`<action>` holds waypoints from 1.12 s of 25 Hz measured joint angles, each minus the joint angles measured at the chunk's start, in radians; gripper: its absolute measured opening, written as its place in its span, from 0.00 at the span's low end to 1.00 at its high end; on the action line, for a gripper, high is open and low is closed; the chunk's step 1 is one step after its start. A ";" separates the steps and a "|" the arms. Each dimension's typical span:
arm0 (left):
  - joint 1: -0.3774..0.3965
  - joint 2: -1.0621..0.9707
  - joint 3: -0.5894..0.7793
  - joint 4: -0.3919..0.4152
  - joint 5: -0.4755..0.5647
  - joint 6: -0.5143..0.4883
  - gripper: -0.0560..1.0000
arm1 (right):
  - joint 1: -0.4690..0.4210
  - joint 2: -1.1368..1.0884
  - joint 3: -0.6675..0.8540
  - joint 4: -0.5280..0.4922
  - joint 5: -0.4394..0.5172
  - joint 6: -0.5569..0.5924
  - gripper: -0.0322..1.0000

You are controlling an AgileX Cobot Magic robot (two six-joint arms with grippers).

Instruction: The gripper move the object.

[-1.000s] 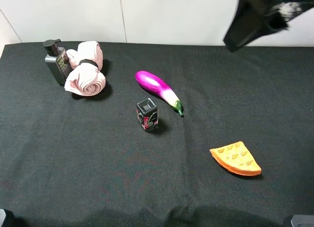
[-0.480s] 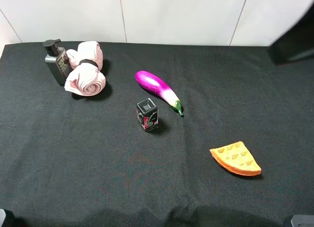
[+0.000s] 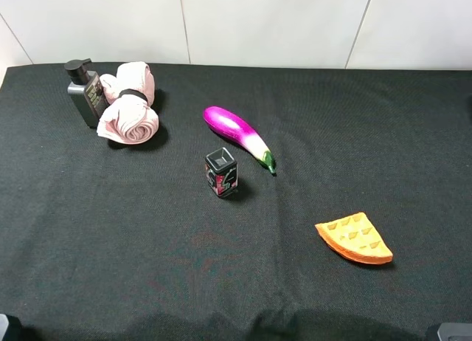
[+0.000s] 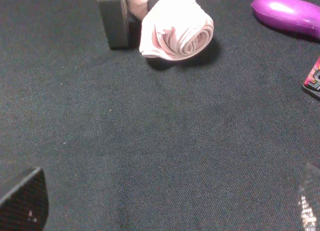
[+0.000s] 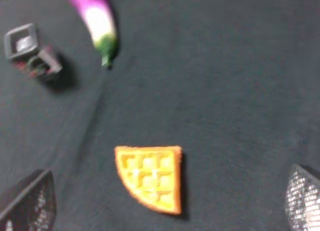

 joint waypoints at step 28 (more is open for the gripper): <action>0.000 0.000 0.000 0.000 0.000 0.000 1.00 | -0.304 -0.712 0.373 -0.058 -0.114 0.001 0.70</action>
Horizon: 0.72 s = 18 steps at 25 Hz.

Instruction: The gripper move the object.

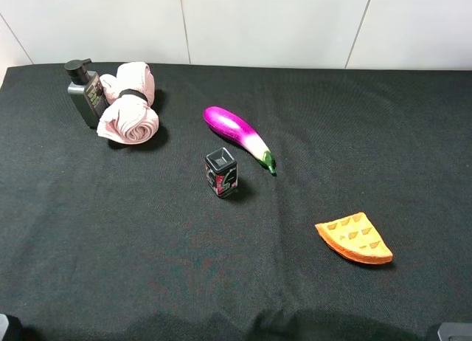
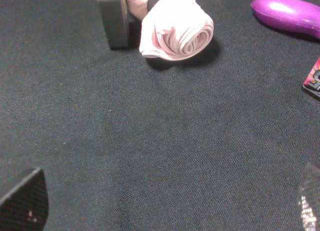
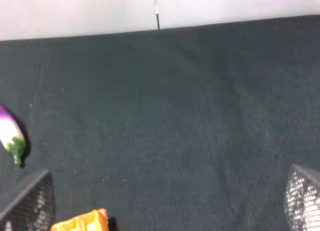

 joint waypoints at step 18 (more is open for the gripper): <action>0.000 0.000 0.000 0.000 0.000 0.000 1.00 | -0.073 -0.005 0.057 -0.017 -0.048 -0.003 0.70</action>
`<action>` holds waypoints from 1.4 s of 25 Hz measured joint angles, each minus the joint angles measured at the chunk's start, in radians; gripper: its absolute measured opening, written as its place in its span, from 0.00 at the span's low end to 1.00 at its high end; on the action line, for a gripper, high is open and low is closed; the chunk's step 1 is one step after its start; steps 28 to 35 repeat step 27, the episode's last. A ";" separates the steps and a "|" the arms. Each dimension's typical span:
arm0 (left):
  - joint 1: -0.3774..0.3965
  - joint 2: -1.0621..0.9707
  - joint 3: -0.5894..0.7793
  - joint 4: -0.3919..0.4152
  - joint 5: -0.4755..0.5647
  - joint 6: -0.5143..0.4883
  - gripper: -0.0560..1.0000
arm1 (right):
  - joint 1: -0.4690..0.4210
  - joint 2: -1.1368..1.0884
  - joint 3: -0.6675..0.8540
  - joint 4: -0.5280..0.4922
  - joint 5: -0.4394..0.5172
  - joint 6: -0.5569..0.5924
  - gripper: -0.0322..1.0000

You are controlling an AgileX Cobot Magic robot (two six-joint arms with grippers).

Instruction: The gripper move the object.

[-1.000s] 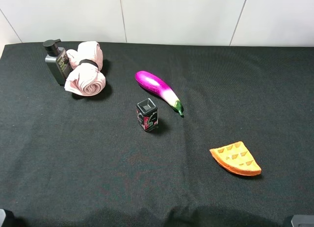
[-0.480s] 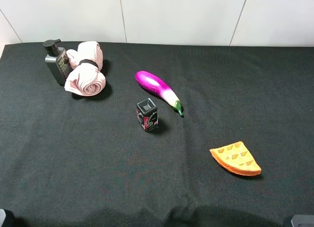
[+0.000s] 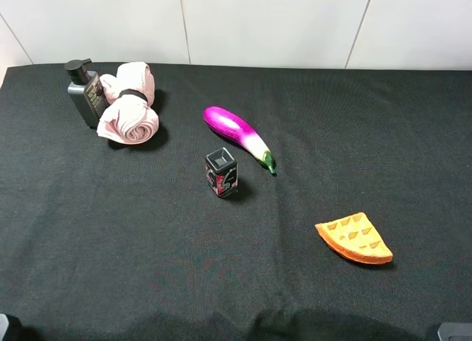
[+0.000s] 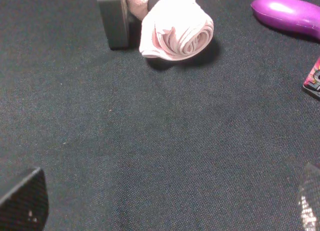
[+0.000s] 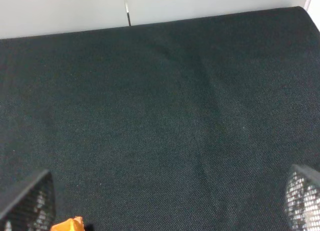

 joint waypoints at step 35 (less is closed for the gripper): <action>0.000 0.000 0.000 0.000 0.000 0.000 1.00 | 0.000 0.000 0.000 0.001 0.000 0.000 0.70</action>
